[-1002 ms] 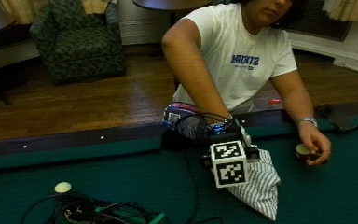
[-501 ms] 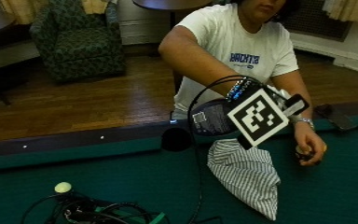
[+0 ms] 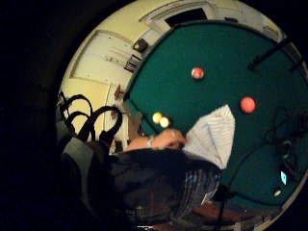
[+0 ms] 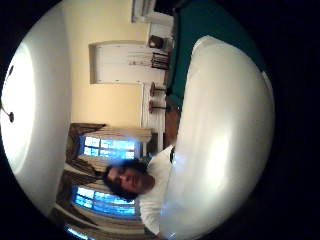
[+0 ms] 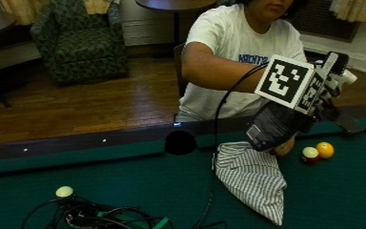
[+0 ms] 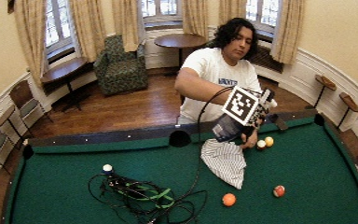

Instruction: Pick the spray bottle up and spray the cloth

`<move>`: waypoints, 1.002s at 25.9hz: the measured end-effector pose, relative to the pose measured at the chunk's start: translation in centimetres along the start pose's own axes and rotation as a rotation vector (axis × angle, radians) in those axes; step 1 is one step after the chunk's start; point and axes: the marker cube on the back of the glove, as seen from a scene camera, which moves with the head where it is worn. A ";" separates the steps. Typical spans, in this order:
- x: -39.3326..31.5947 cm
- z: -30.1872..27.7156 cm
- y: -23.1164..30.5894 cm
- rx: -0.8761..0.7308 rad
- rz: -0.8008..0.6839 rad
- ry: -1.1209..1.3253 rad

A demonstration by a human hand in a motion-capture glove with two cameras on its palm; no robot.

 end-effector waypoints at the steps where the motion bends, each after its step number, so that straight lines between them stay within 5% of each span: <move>1: -0.2 0.5 -0.6 0.024 -0.023 -0.012; 14: -0.6 8.7 -7.0 0.112 -0.255 -0.187; 26: 6.3 14.7 -9.0 0.216 -0.232 -0.239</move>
